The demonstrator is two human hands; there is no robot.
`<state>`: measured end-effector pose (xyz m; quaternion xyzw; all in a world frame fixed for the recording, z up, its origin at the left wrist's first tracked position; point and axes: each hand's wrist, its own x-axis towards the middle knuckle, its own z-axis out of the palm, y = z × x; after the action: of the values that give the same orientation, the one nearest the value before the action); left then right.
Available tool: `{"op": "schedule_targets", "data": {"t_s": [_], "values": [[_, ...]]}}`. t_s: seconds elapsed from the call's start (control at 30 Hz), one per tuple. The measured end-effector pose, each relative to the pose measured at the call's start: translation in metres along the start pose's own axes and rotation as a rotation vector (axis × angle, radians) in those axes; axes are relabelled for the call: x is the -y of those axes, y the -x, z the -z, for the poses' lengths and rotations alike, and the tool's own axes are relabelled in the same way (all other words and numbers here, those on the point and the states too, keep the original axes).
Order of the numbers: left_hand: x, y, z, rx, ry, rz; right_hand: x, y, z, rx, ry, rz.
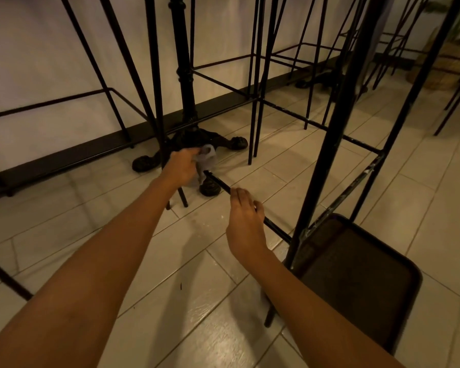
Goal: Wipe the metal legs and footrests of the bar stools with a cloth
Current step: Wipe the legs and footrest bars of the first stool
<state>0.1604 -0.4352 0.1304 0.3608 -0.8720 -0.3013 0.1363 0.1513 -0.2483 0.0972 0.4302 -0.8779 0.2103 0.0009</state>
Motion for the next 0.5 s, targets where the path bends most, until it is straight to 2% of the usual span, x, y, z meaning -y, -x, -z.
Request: {"op": "schedule_targets", "data": {"t_s": [0.1,0.17,0.33,0.5], "values": [[-0.005,-0.012,0.014,-0.148,0.011,0.002,-0.001,-0.001,0.001,0.025,0.031,0.007],[-0.007,-0.014,0.017,-0.176,-0.035,-0.005,-0.001,-0.001,0.001,0.033,0.041,0.006],[-0.003,-0.007,-0.008,0.013,-0.117,-0.053,-0.001,-0.001,-0.001,-0.005,0.017,0.005],[-0.004,0.010,-0.035,-0.008,-0.152,-0.094,-0.001,-0.003,-0.004,-0.032,-0.020,-0.004]]}}
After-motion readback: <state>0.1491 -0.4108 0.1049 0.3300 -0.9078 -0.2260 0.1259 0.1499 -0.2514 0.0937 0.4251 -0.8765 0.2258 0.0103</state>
